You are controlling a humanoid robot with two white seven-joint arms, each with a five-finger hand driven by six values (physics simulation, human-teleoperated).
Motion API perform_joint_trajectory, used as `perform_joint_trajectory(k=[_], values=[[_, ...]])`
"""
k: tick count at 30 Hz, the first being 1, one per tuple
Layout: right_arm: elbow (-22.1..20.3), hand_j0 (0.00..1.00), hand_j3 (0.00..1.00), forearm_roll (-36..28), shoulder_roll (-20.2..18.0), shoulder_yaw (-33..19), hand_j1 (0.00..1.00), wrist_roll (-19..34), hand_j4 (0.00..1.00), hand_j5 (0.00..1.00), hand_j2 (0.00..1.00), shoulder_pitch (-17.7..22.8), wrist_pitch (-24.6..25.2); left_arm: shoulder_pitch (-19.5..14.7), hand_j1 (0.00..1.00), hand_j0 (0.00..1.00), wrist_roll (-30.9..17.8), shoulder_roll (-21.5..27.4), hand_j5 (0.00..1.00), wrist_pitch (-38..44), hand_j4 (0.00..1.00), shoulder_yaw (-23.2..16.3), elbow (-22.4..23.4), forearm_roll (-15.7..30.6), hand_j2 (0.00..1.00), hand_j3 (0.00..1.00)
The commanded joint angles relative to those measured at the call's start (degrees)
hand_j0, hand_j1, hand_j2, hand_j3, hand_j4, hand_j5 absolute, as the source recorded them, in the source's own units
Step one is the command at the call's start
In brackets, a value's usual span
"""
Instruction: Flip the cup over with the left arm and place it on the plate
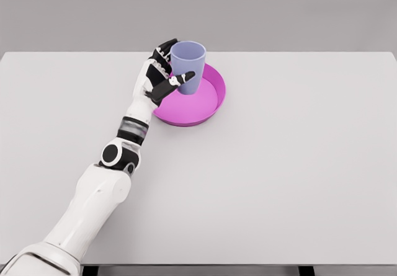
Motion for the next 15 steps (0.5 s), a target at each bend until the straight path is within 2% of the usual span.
perform_joint_trajectory(k=[1, 6, 10, 15], values=[[0.01, 1.00, 1.00, -0.01, -0.01, 0.00, 1.00, 0.00, 1.00, 1.00, 1.00, 0.00, 0.00, 0.00, 0.71, 0.71, -0.03, 0.01, 0.71, -0.03, 0.71, -0.01, -0.07, 0.01, 0.71, 0.71], [0.01, 1.00, 1.00, -0.01, -0.01, 0.00, 1.00, 0.00, 1.00, 1.00, 1.00, 0.00, 0.00, 0.00, 0.74, 0.74, -0.03, 0.01, 0.74, -0.03, 0.74, -0.01, -0.25, 0.09, 0.74, 0.74], [0.01, 1.00, 1.00, -0.01, -0.01, 0.00, 1.00, 0.00, 1.00, 1.00, 1.00, 0.00, 0.00, 0.00, 0.87, 0.87, -0.03, 0.01, 0.87, -0.03, 0.87, -0.01, -0.69, 0.01, 0.87, 0.87], [0.01, 1.00, 1.00, -0.01, -0.01, 0.00, 1.00, 0.00, 1.00, 1.00, 1.00, 0.00, 0.00, -0.44, 0.94, 0.94, 0.06, 0.09, 0.94, -0.03, 0.94, -0.01, -0.69, 0.01, 0.94, 0.94]])
